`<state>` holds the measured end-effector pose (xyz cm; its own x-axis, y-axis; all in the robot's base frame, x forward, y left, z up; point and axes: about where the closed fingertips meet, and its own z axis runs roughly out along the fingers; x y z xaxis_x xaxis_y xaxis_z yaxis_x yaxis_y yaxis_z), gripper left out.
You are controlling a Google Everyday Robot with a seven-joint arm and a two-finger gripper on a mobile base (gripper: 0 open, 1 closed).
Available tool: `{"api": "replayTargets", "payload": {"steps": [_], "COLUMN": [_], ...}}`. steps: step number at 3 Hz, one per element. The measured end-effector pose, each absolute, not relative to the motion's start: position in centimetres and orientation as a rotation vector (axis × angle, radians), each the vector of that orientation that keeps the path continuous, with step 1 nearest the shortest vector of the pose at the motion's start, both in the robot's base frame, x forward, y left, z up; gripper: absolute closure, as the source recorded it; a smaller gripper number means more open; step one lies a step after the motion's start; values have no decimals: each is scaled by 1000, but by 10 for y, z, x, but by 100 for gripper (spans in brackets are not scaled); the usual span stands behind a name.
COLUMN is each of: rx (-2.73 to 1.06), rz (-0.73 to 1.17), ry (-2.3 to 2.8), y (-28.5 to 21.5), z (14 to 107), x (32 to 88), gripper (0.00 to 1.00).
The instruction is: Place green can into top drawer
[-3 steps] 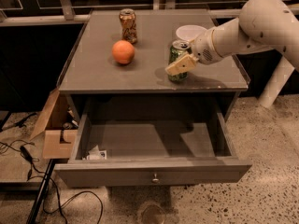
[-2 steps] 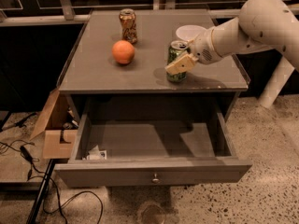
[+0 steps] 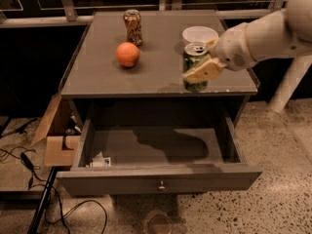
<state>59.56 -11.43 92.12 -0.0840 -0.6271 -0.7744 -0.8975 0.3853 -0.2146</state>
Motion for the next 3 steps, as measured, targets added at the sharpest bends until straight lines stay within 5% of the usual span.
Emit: {"api": "replayTargets", "payload": {"steps": [1, 3], "rx": [-1346, -1345], "rz": [417, 450], "ry": [1803, 1829], "y": [-126, -127], "z": [938, 904], "x": [535, 529], "gripper": [100, 100]}}
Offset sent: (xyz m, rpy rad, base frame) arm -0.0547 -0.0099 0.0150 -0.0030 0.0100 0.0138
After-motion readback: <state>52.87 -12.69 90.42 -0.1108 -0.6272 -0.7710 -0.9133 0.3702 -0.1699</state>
